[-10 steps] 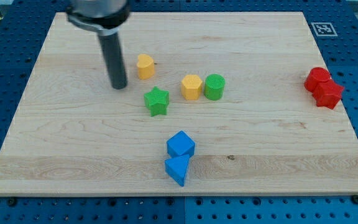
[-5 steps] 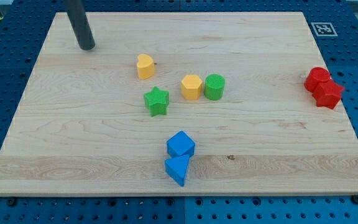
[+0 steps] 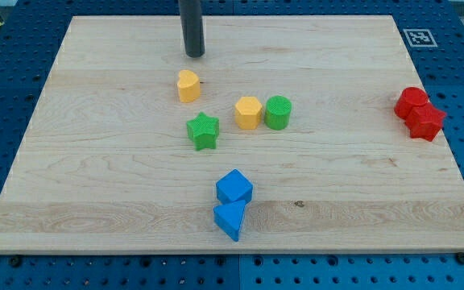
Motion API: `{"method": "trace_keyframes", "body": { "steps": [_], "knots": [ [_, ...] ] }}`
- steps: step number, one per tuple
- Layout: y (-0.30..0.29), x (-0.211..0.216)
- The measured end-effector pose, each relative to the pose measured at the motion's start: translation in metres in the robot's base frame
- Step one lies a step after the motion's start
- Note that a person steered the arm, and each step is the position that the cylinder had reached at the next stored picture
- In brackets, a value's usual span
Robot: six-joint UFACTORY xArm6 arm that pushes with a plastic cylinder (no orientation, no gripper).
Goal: Push the yellow heart into the green star
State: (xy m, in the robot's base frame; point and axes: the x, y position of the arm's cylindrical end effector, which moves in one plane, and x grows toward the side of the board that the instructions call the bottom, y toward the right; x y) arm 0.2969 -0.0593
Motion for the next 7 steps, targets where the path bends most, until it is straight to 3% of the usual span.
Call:
{"method": "trace_keyframes", "body": {
  "steps": [2,4,6,7],
  "knots": [
    [-0.018,0.04],
    [-0.036,0.15],
    [-0.036,0.155],
    [-0.037,0.126]
  ]
}}
